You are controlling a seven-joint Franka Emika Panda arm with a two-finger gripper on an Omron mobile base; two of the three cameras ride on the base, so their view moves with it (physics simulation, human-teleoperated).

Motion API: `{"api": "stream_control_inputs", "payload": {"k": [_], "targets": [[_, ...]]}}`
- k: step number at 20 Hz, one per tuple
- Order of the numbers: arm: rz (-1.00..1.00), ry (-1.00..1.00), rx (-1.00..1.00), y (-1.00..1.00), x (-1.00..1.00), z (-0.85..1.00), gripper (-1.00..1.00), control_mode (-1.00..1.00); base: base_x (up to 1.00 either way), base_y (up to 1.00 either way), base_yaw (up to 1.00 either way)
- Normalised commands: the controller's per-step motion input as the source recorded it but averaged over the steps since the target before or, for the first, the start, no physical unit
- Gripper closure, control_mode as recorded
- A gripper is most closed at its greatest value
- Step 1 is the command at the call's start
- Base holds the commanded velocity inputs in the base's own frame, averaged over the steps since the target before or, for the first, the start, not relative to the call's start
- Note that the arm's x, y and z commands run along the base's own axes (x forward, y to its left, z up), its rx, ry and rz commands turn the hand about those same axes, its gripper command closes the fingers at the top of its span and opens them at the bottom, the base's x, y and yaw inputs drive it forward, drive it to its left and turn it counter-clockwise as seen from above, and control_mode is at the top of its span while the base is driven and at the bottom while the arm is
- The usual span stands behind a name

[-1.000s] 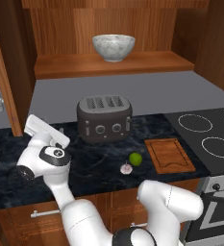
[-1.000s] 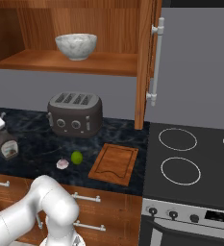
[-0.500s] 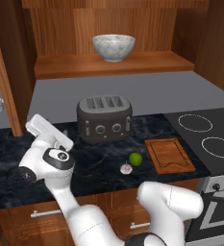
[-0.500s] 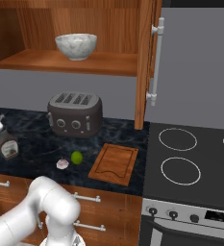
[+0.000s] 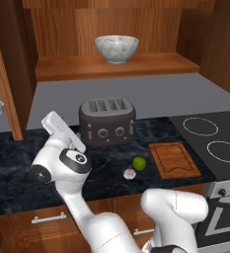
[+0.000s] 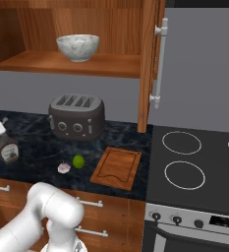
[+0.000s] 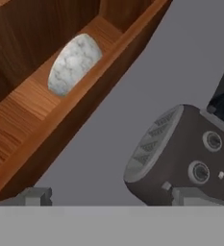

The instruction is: Open the cabinet. Place the bowl and condiment on the counter. Then place the lime and garlic on the cutting board.

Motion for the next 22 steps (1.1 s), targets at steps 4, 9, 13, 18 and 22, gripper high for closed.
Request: {"api": "stream_control_inputs", "payload": {"k": [4, 9, 13, 18, 22], "targets": [[-0.03, 0.0, 0.22, -0.45, -0.34, 0.42, -1.0, -1.0, 0.0, 0.0, 0.0], [-0.04, 0.0, 0.23, -0.47, -0.39, 0.38, -1.0, -1.0, 0.0, 0.0, 0.0], [-0.04, 0.0, 0.23, -0.43, -0.42, 0.41, -1.0, -1.0, 0.0, 0.0, 0.0], [-0.03, 0.0, 0.22, -0.35, -0.28, 0.46, -1.0, -1.0, 0.0, 0.0, 0.0], [-0.03, 0.0, 0.21, -0.31, -0.12, 0.52, -1.0, -1.0, 0.0, 0.0, 0.0]]}}
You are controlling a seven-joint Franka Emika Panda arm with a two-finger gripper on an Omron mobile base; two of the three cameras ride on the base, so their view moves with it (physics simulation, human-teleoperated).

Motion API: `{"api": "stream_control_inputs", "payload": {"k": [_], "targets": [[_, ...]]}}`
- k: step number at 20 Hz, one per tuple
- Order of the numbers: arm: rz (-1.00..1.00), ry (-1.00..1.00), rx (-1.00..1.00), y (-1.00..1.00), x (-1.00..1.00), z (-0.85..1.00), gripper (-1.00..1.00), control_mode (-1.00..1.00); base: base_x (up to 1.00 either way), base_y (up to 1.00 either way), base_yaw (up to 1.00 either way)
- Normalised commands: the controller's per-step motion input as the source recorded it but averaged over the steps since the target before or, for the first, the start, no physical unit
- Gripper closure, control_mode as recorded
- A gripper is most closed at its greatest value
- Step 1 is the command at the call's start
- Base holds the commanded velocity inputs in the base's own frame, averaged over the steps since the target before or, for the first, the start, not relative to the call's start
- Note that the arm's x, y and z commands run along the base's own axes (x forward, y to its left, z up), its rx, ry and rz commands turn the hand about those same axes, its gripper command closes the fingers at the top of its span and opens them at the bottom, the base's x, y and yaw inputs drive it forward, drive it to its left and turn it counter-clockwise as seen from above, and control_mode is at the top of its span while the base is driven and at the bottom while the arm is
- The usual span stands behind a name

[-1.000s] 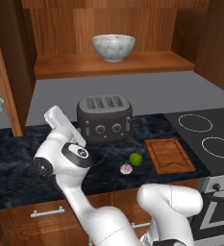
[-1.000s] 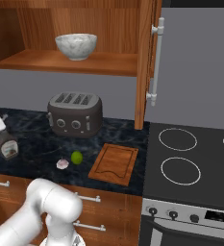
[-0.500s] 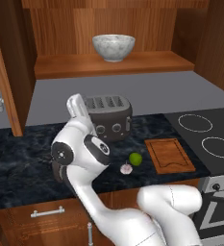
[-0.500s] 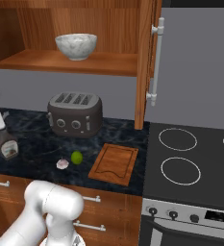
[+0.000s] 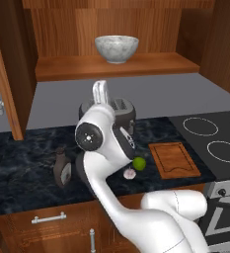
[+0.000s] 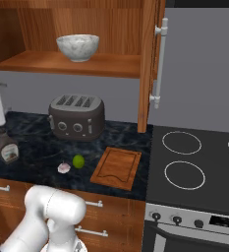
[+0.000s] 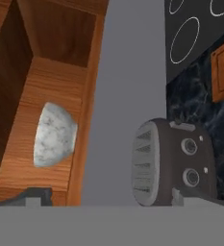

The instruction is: Open the cabinet. Place the bowl and condiment on the counter. Then place the lime and garlic on the cutting board.

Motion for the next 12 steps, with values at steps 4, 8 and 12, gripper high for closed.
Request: {"api": "stream_control_inputs", "payload": {"k": [4, 8, 12], "targets": [[-0.04, 0.0, 0.19, -0.32, -0.05, 0.55, -1.0, -1.0, 0.0, 0.0, 0.0], [-0.04, 0.0, 0.18, -0.3, -0.05, 0.58, -1.0, -1.0, 0.0, 0.0, 0.0], [-0.04, 0.0, 0.17, -0.29, -0.03, 0.53, -1.0, -1.0, 0.0, 0.0, 0.0]]}}
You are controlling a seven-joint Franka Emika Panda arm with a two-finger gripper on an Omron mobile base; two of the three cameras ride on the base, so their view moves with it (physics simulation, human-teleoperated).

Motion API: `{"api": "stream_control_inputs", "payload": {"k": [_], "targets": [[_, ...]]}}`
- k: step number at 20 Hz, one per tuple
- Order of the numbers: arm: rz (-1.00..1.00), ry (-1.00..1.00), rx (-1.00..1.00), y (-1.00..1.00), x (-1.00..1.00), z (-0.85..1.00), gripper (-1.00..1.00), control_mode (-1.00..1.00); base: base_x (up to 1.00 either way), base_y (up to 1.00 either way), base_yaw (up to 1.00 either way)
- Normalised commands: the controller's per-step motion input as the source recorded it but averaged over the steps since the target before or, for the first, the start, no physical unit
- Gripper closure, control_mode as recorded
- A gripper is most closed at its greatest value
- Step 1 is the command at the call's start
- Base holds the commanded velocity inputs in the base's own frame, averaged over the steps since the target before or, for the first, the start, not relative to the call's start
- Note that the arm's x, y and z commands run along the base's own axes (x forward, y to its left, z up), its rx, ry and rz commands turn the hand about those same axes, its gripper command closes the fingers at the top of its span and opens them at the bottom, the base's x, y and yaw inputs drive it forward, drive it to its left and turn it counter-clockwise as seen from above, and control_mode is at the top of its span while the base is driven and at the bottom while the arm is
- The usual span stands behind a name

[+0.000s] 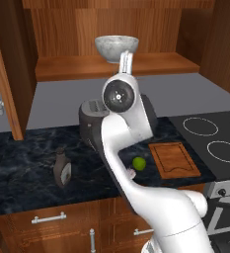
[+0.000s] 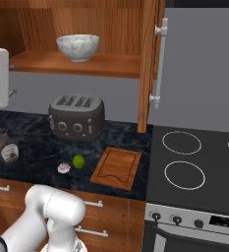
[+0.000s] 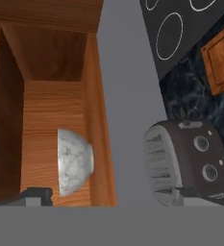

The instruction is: Open the cabinet. Place the bowl and condiment on the counter. Then place the lime and garlic on the cutting board.

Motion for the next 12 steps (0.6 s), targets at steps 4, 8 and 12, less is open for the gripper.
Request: {"api": "stream_control_inputs", "payload": {"k": [4, 8, 12], "targets": [[-0.05, 0.0, 0.14, -0.29, 0.0, 0.48, -1.0, -1.0, 0.0, 0.0, 0.0], [-0.04, 0.0, 0.1, -0.22, 0.0, 0.33, -1.0, -1.0, 0.0, 0.0, 0.0], [-0.05, 0.0, 0.07, -0.2, 0.0, 0.26, -1.0, -1.0, 0.0, 0.0, 0.0]]}}
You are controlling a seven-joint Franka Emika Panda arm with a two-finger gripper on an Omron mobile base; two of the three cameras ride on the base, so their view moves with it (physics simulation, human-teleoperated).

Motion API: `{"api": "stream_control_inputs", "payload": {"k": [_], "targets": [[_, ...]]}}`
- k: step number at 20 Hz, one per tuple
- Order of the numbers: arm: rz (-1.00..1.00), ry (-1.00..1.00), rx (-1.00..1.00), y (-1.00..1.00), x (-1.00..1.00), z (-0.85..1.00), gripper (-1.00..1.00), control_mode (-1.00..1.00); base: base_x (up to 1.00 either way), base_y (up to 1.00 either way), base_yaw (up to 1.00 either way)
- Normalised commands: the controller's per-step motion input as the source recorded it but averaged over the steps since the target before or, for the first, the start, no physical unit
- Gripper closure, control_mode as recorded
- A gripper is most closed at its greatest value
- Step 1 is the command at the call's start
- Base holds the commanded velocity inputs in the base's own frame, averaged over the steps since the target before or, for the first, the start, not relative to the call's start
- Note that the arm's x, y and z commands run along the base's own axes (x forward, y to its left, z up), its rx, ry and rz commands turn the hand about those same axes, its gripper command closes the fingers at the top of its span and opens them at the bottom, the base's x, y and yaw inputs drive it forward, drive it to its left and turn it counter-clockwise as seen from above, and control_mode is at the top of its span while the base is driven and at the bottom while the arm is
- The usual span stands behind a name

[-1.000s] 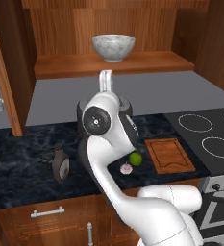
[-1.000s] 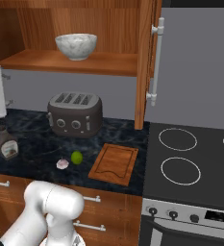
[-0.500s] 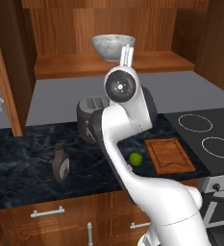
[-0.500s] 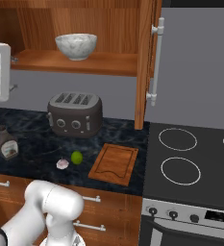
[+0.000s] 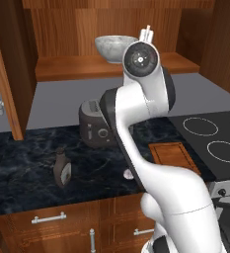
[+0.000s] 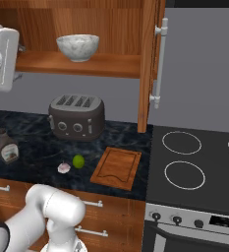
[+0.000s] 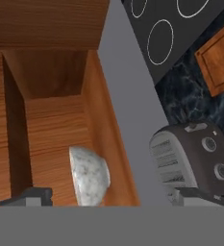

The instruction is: Open the cabinet. Place the bowl and condiment on the counter. Then place the lime and garlic on the cutting board.

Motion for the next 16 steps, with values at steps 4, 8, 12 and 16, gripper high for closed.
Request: {"api": "stream_control_inputs", "payload": {"k": [4, 8, 12, 16], "targets": [[-0.05, 0.0, 0.01, -0.11, 0.0, 0.12, -1.0, -1.0, 0.0, 0.0, 0.0], [-0.05, 0.02, 0.01, -0.17, 0.05, 0.07, -1.0, -1.0, 0.0, 0.0, 0.0], [-0.01, 0.07, 0.05, -0.26, 0.15, -0.07, -1.0, -1.0, 0.0, 0.0, 0.0], [0.0, 0.1, 0.08, -0.28, 0.23, -0.05, -1.0, -1.0, 0.0, 0.0, 0.0]]}}
